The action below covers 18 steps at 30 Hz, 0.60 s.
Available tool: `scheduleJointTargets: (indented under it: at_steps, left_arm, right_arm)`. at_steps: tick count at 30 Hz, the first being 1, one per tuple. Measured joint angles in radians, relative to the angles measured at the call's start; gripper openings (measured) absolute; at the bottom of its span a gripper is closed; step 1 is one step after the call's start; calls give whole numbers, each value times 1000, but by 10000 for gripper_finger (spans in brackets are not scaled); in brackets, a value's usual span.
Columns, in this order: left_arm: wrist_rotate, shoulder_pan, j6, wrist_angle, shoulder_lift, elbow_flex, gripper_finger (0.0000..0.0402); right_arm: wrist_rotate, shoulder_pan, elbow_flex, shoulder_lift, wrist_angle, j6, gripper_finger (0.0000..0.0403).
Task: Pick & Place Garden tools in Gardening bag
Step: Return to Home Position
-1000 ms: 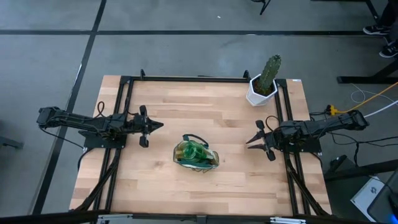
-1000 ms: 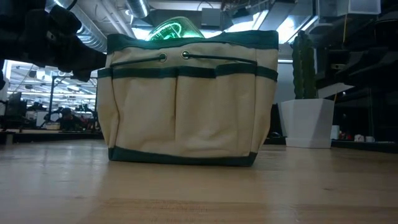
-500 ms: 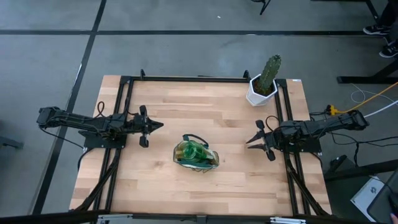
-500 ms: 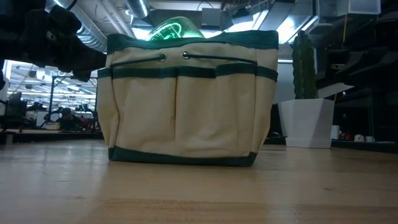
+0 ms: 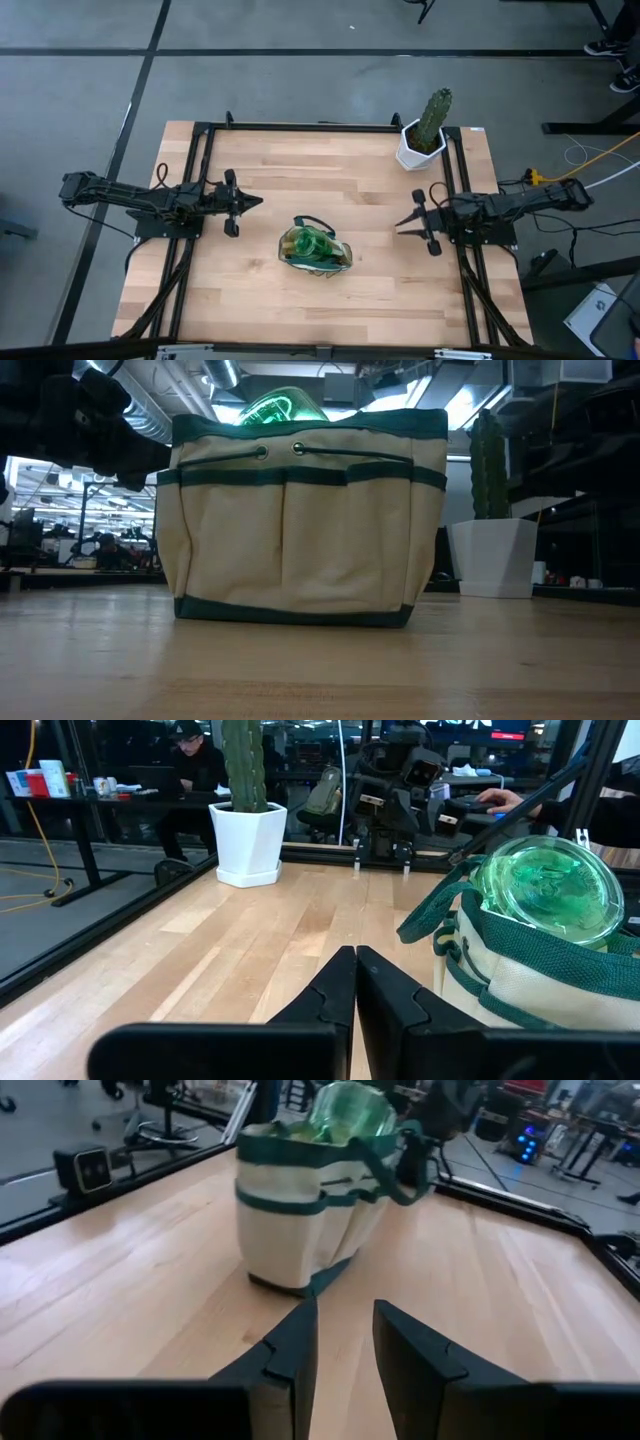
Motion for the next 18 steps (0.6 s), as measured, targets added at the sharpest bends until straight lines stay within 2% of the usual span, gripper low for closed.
scheduleJointTargets:
  at_steps: [18]
  left_arm:
    - [0,0,0,0,0,0,4]
  right_arm:
    - [2,-57,0,-1,61,7,100]
